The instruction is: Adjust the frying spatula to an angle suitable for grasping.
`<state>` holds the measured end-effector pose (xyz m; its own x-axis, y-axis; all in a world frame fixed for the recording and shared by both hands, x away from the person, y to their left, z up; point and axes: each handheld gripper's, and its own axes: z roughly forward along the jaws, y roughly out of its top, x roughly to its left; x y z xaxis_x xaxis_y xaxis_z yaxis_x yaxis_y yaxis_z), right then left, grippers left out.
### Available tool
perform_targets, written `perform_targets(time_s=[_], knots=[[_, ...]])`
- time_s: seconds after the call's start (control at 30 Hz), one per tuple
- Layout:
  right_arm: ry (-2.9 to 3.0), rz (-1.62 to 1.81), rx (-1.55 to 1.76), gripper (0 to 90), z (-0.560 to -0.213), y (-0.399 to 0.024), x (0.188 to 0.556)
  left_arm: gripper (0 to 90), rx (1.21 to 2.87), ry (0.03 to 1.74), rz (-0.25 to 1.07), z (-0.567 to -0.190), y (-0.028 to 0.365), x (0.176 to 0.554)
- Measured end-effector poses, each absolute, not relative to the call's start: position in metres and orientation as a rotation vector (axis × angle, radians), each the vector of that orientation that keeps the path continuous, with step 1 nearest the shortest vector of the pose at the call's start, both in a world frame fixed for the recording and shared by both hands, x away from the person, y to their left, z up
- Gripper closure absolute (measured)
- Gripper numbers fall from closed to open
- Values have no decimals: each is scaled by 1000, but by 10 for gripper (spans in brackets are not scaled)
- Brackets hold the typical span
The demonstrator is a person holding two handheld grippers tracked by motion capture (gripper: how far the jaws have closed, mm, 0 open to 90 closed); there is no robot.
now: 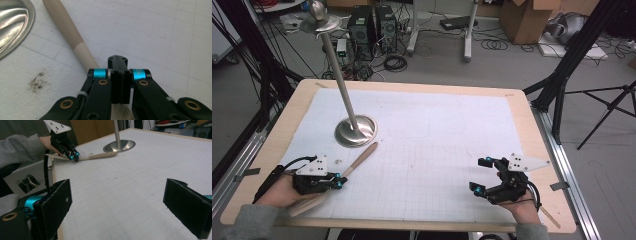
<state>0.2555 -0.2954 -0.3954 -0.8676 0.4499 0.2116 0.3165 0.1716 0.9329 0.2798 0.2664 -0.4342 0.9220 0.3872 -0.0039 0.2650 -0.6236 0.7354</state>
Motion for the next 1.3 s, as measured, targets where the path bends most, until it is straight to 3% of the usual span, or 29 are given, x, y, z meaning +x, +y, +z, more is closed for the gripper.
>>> perform_targets(time_s=[0.33,0.63,1.3], knots=[[2345,1765,763,76,-397,-292,256,897,2118,734,247,-423,267,312],[2334,1760,777,76,-399,-296,253,897,2263,737,283,-434,247,328],[2349,1735,796,76,-401,-297,251,897,2299,594,301,-433,231,329]])
